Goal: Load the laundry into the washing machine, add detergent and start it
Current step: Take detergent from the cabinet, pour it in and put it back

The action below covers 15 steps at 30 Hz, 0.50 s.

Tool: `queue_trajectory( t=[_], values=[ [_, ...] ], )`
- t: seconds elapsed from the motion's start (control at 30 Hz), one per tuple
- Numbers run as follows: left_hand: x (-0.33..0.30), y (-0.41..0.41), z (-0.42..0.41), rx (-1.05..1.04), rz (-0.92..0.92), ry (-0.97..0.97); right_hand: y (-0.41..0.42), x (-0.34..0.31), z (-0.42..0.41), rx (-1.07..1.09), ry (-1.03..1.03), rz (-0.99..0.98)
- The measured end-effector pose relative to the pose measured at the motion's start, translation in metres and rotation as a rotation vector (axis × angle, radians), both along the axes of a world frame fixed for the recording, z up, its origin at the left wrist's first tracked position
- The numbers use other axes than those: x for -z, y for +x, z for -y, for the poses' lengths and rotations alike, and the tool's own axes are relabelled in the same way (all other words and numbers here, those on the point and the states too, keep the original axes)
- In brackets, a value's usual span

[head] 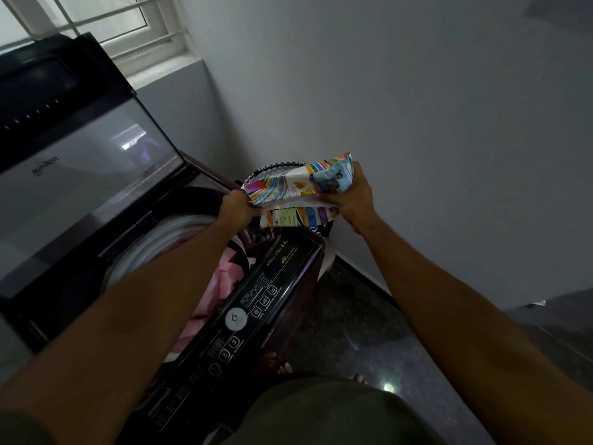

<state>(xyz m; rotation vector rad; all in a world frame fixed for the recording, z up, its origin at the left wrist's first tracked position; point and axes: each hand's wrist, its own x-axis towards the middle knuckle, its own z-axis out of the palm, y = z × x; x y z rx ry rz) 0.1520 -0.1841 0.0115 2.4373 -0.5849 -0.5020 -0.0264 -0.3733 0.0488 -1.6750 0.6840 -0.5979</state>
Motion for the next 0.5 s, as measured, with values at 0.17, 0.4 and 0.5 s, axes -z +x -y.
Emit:
queue_trajectory(
  t=[0.17, 0.4, 0.5],
  values=[
    [0.0029, 0.0006, -0.0008, 0.005, -0.01, 0.006, 0.0014, -0.0014, 0.0005, 0.002, -0.04, 0.006],
    [0.0011, 0.0017, -0.0034, 0.018, 0.032, 0.022, 0.0043, 0.0001, 0.0017, 0.01, -0.042, 0.014],
    [-0.0001, 0.0025, -0.0051, 0.016, 0.056, 0.043, 0.0068, 0.0001, 0.0034, -0.001, -0.043, 0.008]
  ],
)
